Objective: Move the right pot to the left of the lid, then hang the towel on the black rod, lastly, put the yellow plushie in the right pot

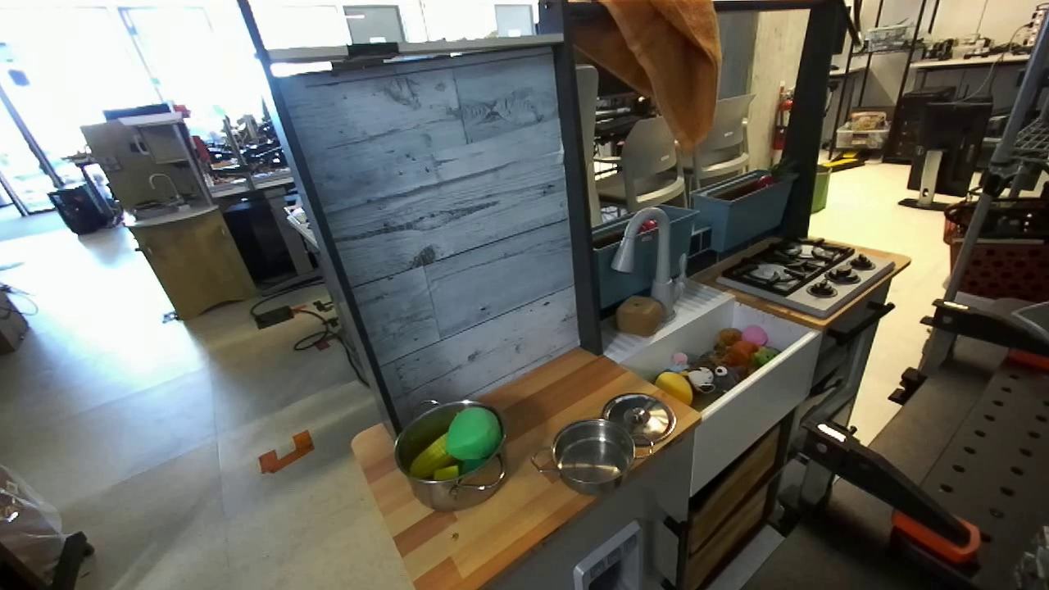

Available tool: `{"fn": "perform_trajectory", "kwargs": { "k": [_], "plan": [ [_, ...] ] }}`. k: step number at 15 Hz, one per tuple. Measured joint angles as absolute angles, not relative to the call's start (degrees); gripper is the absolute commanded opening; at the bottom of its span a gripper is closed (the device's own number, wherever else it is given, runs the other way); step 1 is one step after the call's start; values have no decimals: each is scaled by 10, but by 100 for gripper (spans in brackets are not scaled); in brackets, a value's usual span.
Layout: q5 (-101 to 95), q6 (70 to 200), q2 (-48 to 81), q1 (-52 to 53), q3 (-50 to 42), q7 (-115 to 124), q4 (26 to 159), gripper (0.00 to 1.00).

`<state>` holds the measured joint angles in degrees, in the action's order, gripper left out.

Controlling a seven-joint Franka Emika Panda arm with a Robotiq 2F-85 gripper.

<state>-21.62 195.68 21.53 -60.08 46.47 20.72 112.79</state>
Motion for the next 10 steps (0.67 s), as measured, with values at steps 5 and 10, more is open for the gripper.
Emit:
{"fn": "perform_trajectory", "kwargs": {
  "k": [5, 10],
  "plan": [
    [-315, 1858, 231, -713, 575, 187, 1207, 100],
    [-354, 1844, 231, -851, 694, 130, 1268, 100]
  ]
}}
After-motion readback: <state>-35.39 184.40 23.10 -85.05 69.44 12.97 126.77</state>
